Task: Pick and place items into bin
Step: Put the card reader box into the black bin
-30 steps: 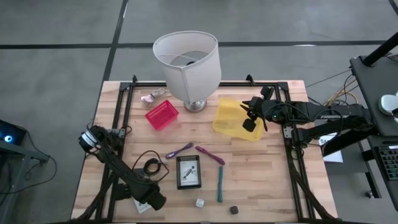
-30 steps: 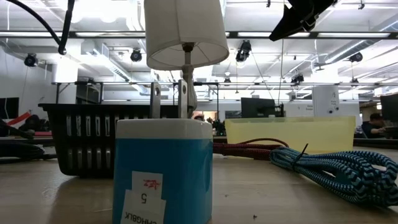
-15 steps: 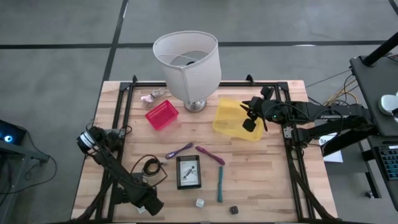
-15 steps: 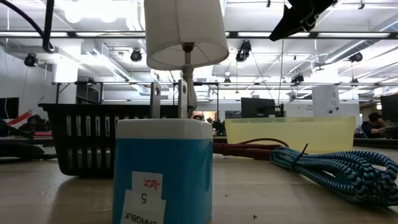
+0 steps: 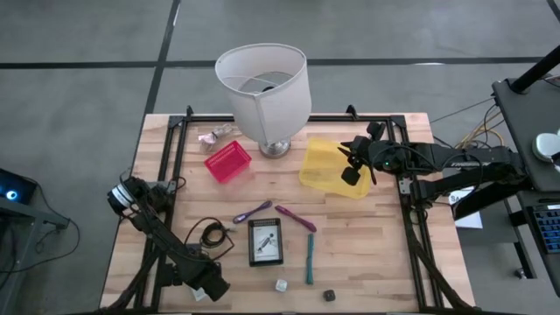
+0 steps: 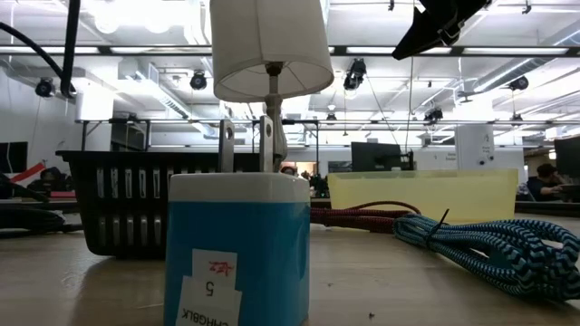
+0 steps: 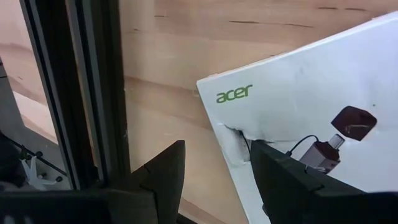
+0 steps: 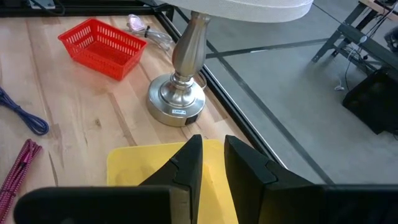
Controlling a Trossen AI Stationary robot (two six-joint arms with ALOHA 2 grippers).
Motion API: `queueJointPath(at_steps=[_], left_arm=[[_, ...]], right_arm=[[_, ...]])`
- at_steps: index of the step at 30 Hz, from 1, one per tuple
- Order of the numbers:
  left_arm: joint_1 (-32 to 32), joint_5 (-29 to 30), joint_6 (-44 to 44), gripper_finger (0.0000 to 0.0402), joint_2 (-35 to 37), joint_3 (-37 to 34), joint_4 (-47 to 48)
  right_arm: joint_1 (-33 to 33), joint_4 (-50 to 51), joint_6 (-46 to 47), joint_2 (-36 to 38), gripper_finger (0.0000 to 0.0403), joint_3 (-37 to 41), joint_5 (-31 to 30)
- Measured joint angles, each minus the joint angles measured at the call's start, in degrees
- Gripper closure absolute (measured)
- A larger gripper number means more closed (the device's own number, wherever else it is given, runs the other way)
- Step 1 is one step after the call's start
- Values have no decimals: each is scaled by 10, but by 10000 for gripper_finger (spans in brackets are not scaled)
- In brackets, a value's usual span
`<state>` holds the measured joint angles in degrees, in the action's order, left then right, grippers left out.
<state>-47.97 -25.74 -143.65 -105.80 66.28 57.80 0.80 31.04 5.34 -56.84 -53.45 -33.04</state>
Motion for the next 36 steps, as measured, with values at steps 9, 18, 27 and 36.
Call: queueJointPath(at_steps=[9, 18, 27, 36], left_arm=[[-3, 3, 0, 233, 1, 0, -2], [-6, 24, 0, 234, 5, -3, -11], [-6, 46, 3, 299, 8, -39, -98], [-6, 56, 6, 374, 8, -74, -175]], right_arm=[[0, 0, 0, 0, 346, 0, 0], [0, 0, 0, 0, 346, 0, 0], [0, 0, 1, 0, 346, 0, 0], [0, 0, 0, 0, 346, 0, 0]])
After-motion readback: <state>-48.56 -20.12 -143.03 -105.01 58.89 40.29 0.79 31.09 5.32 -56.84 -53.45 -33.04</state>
